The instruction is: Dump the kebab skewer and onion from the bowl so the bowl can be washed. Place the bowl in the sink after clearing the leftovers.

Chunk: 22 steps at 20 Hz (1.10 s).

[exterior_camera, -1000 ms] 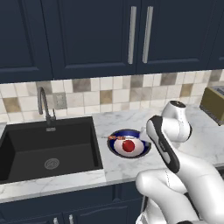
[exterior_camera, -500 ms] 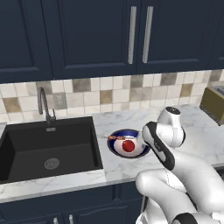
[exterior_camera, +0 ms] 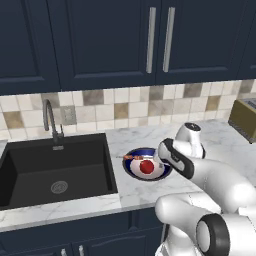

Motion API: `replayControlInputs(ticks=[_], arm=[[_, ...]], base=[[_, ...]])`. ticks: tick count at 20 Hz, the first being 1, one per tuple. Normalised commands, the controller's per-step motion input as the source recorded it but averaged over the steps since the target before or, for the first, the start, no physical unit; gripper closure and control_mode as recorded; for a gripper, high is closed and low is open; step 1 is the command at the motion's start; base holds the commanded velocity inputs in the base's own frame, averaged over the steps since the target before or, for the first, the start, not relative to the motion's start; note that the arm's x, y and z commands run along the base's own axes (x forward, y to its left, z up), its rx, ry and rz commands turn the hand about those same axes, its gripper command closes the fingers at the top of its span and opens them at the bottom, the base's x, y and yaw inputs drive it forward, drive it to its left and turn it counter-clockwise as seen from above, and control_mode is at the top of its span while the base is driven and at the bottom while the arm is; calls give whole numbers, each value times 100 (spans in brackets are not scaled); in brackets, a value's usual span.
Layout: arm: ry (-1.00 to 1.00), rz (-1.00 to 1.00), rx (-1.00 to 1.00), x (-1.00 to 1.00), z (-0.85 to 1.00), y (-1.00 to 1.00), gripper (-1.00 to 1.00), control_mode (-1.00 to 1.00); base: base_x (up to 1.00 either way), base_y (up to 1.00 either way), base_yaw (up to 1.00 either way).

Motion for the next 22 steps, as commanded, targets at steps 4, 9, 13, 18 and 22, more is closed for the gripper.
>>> replayControlInputs(ticks=[4,9,13,18,22], arm=[[0,0,0,2,-34,0,-100,-100],[0,0,0,1,-28,0,-100,-100],[0,0,0,9,-15,0,-100,-100],[0,0,0,17,-2,1,-100,-100],[0,0,0,7,-4,1,100,-100]], base=[[0,0,0],[0,0,0],[0,0,0],[0,0,0],[0,0,0]])
